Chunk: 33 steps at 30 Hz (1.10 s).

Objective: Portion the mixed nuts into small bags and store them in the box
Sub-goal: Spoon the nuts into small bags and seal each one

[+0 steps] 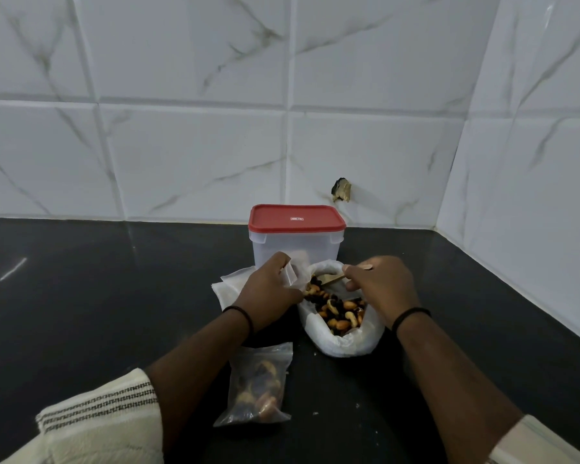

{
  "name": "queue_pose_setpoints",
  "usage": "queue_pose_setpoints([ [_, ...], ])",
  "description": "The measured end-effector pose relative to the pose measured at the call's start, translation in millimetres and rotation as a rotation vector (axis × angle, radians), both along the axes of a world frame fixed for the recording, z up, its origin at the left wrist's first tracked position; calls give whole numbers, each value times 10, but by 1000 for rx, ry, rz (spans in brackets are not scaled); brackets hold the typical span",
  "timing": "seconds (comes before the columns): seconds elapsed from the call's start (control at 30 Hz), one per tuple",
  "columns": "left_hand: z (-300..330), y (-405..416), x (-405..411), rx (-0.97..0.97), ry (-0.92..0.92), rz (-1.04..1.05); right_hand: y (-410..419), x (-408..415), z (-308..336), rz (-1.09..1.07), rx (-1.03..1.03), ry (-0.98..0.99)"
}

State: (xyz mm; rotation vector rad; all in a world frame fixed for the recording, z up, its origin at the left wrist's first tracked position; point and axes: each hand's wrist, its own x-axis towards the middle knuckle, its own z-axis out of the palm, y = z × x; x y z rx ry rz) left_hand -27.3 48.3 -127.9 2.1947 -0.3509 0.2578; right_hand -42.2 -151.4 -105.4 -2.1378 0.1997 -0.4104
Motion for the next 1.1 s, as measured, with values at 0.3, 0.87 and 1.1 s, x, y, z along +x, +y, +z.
queue_pose_setpoints([
  [0.3, -8, 10, -30, -44, -26, -22, -88, 34, -10, 3, 296, 93],
  [0.87, -33, 12, -12, -76, -1, -21, -229, 143, -48, -32, 503, 147],
  [1.1, -8, -7, 2, -111, -24, -4, -288, 27, 111, -61, 479, 122],
])
